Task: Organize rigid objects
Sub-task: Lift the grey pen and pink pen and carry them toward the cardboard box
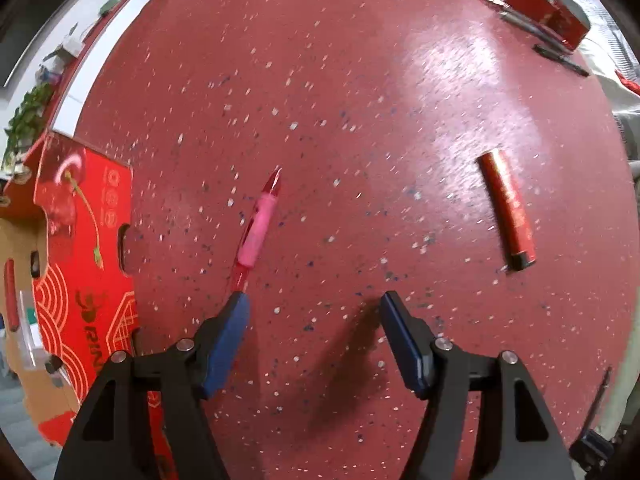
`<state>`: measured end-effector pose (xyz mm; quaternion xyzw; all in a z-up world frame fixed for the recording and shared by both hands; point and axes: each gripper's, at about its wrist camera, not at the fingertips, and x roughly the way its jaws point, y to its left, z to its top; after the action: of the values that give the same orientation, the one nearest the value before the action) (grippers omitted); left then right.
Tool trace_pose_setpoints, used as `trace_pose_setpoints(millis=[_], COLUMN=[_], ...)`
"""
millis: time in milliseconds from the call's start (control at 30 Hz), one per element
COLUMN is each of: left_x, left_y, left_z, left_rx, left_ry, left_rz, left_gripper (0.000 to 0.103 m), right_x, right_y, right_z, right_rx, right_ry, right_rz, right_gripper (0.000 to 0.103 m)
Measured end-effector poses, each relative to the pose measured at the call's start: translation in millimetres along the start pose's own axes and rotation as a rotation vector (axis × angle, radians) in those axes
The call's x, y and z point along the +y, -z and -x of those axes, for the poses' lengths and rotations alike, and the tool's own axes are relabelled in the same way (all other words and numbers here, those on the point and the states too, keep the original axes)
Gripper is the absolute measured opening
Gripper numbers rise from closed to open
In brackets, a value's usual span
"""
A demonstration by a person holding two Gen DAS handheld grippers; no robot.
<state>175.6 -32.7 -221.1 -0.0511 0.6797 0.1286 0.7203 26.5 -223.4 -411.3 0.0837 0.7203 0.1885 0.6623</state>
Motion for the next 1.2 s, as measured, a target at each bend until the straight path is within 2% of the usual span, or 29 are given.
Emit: trace_pose_setpoints(millis=[33, 133, 167, 200, 233, 267, 300, 333, 500, 633, 733, 800, 833, 867, 900, 967, 1000, 1067, 1133, 1167, 1200], left_x=[1, 9, 9, 12, 12, 11, 11, 13, 21, 28, 34, 38, 40, 41, 43, 45, 57, 61, 62, 63, 66], left_y=[0, 2, 1, 3, 3, 5, 8, 11, 37, 55, 60, 64, 55, 45, 29, 7, 10, 2, -1, -1, -1], left_z=[0, 0, 0, 0, 2, 4, 3, 4, 37, 66, 74, 77, 75, 69, 61, 45, 43, 22, 3, 0, 2], left_rx=[-0.009, -0.007, 0.0, 0.003, 0.01, 0.021, 0.053, 0.063, 0.011, -0.023, -0.042, -0.076, -0.099, -0.105, -0.106, -0.115, -0.11, -0.051, 0.009, 0.018, -0.006], left_ry=[-0.004, 0.024, 0.072, 0.116, 0.141, 0.152, 0.205, 0.237, 0.331, 0.385, 0.332, 0.22, 0.17, 0.151, 0.12, 0.077, 0.065, 0.037, 0.04, 0.038, 0.05], left_rz=[0.003, 0.011, 0.01, 0.011, 0.0, -0.024, -0.026, -0.015, 0.007, 0.022, 0.025, -0.01, -0.027, -0.036, -0.04, -0.05, -0.062, -0.115, -0.151, -0.161, -0.159], left_gripper=[0.078, 0.078, 0.066, 0.046, 0.03, 0.003, 0.0, 0.0, 0.0, 0.0, 0.0, 0.0, 0.003, 0.013, 0.032, 0.056, 0.059, 0.059, 0.06, 0.067, 0.068], right_x=[-1, -1, -1, 0, 0, 2, 4, 6, 12, 8, 5, 1, 1, 3, 5, 8, 10, 14, 17, 19, 21], right_y=[0, -4, -4, -4, -5, -6, -7, -8, -8, -6, -5, -2, -1, 0, 0, 2, 4, 8, 14, 16, 19], right_z=[1, 4, 5, 5, 5, 5, 5, 6, 10, 12, 15, 16, 15, 14, 14, 12, 12, 14, 16, 17, 19], right_rx=[-0.001, -0.001, 0.001, 0.002, 0.003, 0.002, 0.001, 0.0, -0.009, -0.014, -0.018, -0.012, -0.01, -0.01, -0.014, -0.018, -0.022, -0.029, -0.034, -0.037, -0.042], right_ry=[-0.001, 0.006, 0.008, 0.01, 0.012, 0.012, 0.011, 0.009, -0.019, -0.035, -0.033, -0.039, -0.042, -0.04, -0.031, -0.017, -0.014, -0.009, -0.008, -0.006, -0.005], right_rz=[0.001, 0.013, 0.018, 0.022, 0.025, 0.027, 0.029, 0.033, 0.037, 0.018, 0.003, -0.016, -0.021, -0.018, -0.012, -0.014, -0.02, -0.029, -0.034, -0.034, -0.036], right_gripper=[0.011, 0.011, 0.011, 0.011, 0.011, 0.011, 0.011, 0.011, 0.011, 0.011, 0.011, 0.011, 0.011, 0.011, 0.011, 0.011, 0.011, 0.011, 0.011, 0.011, 0.011])
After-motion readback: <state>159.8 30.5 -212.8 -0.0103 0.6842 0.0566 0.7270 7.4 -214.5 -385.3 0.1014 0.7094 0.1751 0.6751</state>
